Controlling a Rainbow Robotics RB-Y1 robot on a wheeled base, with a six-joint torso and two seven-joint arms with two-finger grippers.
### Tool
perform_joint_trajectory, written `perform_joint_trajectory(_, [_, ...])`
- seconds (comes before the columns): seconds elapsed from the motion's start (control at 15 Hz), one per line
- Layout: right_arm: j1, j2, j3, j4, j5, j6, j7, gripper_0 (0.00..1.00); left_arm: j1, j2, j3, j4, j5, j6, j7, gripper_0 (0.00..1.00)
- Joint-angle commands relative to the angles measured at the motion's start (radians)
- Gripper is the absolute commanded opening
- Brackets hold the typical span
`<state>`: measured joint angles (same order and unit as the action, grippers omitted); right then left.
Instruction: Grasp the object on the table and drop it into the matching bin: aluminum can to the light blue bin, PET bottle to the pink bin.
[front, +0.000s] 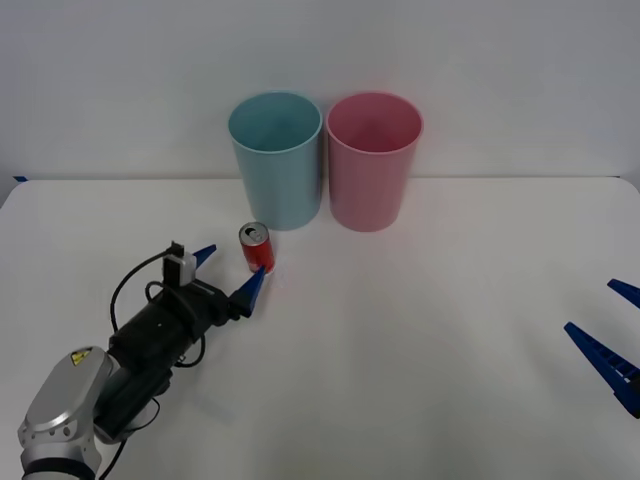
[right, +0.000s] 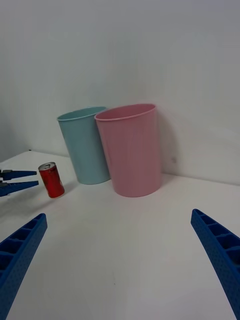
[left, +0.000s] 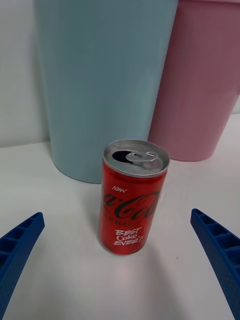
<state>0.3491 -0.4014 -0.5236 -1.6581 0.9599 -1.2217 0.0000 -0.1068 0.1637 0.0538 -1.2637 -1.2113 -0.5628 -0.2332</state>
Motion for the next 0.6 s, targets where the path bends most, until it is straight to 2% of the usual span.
perform_joint_trajectory(0.07, [0.000, 0.000, 0.000, 0.000, 0.000, 0.000, 0.000, 1.00, -0.011, -0.021, 0.000, 0.000, -0.022, 0.021, 0.000, 1.00])
perform_joint_trajectory(0.6, [0.000, 0.000, 0.000, 0.000, 0.000, 0.000, 0.000, 1.00, -0.128, -0.029, 0.006, 0.144, -0.027, 0.054, -0.011, 1.00])
